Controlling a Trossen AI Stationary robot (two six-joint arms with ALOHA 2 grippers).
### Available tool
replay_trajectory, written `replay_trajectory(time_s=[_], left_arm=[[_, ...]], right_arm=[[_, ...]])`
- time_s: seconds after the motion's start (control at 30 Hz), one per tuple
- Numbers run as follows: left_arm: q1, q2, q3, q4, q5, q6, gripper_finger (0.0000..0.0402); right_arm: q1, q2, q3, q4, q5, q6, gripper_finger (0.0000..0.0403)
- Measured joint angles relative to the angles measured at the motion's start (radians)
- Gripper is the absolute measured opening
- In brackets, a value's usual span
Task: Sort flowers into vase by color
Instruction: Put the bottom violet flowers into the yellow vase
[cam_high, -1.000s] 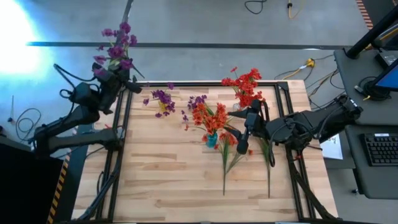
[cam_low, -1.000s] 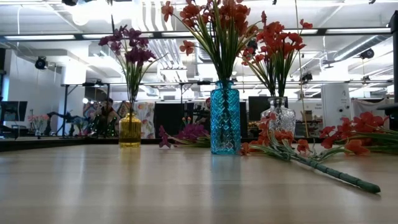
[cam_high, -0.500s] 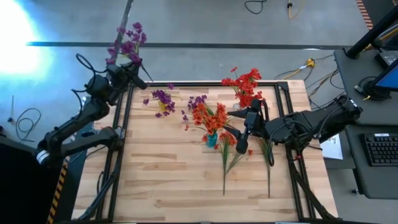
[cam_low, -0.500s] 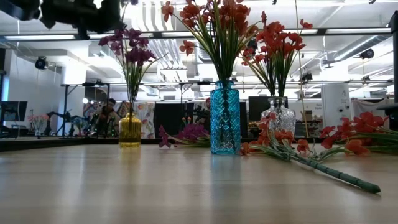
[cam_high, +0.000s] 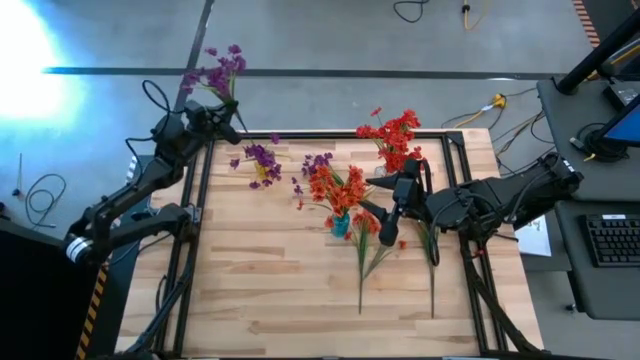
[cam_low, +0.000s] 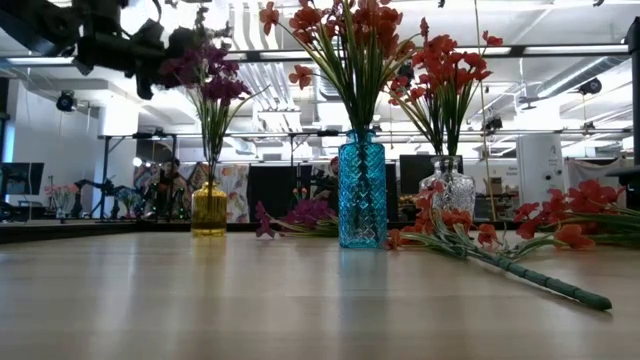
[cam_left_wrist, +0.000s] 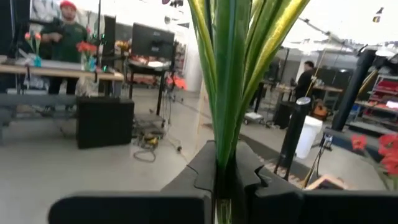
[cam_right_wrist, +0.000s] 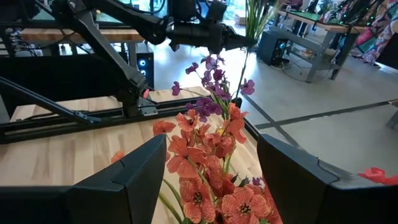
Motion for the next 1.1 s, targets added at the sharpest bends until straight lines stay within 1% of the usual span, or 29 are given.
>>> replay_trajectory(time_s=[0.17,0.33,0.47,0.77,0.93,1.1], left_arm=[[0.0,0.044,-0.021,0.018,0.002,-0.017,0.0],[0.0,0.069,-0.063,0.098,0.03,-0.056,0.0],[-0.001,0.069,-0.074,0.097,0.053,-0.063,0.0],[-0.001,0.099,-0.088,0.1,0.058,-0.055,0.0],[-0.001,0.134,-0.096,0.151,0.161,-0.027,0.0],[-0.001,0.152,-0.096,0.173,0.169,0.0,0.0]], right_arm=[[0.0,0.006,0.0,0.006,0.0,-0.002,0.0244],[0.0,0.018,0.0,0.014,0.0,-0.003,0.0244],[-0.004,0.021,0.0,0.015,0.0,-0.004,0.0244],[-0.011,0.021,0.0,0.015,0.0,-0.005,0.0244],[-0.011,0.021,0.0,0.015,0.0,-0.007,0.0244],[-0.011,0.021,0.0,0.015,0.0,-0.014,0.0244]])
